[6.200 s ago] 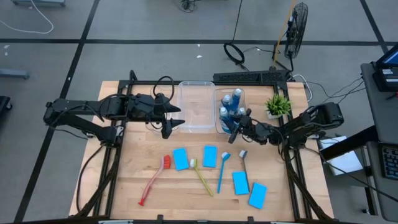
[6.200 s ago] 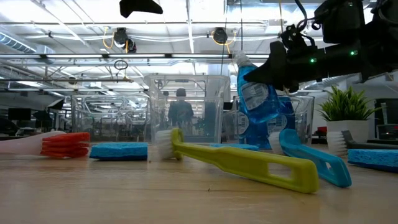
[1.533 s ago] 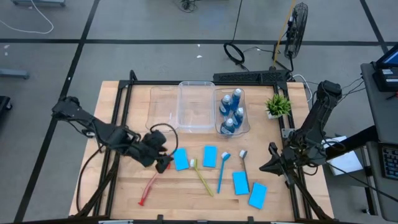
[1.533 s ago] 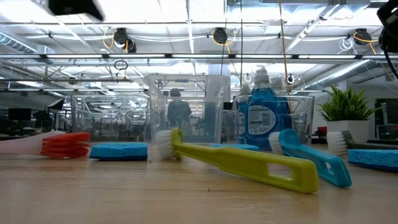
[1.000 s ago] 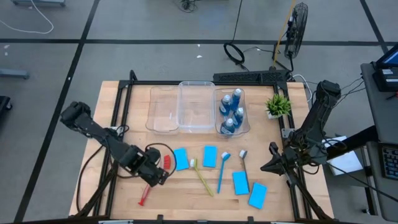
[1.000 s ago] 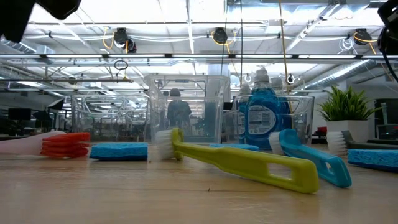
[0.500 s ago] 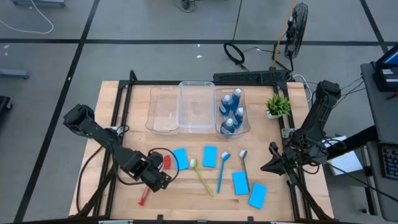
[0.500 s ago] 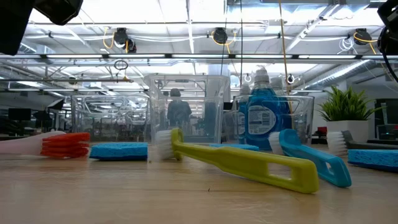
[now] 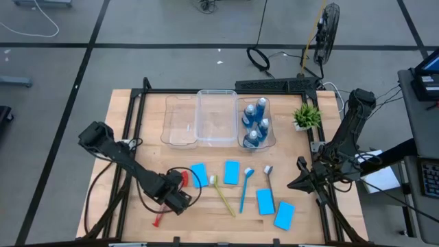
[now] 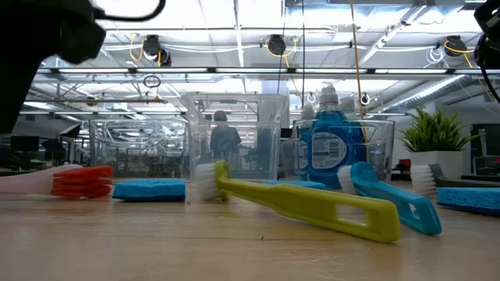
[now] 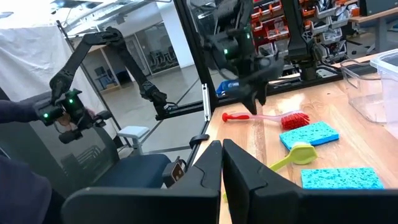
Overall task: Pick & Place Kitchen Sink Supplies
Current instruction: Put the orange dishwashing brush into the white bin
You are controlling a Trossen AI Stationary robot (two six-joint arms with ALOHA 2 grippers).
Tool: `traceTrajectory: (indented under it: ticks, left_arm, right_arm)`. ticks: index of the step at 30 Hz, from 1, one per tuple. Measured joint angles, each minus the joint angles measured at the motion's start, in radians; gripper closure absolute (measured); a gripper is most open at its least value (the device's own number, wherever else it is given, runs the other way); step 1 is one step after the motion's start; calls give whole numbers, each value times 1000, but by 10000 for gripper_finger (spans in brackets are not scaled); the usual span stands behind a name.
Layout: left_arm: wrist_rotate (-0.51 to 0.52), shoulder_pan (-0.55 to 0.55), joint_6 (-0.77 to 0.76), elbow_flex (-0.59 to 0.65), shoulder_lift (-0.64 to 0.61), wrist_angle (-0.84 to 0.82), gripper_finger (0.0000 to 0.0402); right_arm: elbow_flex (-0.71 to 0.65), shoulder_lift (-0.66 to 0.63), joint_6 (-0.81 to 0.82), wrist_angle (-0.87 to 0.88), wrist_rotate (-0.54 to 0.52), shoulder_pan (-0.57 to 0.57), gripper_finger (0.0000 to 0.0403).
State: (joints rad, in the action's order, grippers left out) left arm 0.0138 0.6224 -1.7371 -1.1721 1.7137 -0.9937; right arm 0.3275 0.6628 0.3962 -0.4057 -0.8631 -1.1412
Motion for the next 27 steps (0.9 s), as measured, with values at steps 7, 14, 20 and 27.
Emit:
traceTrajectory:
  ticks: [7,14,20,27]
  left_arm:
    - [-18,1,7,0,73,1,135]
    - [-21,0,7,0,127,12,135]
    - [-67,-1,14,-2,174,57,141]
    - [-90,-2,5,-3,201,103,227]
  right_arm:
    - [0,0,1,0,0,0,403]
    - [0,-1,3,0,0,0,403]
    - [0,-1,3,0,0,0,403]
    - [0,-1,3,0,0,0,403]
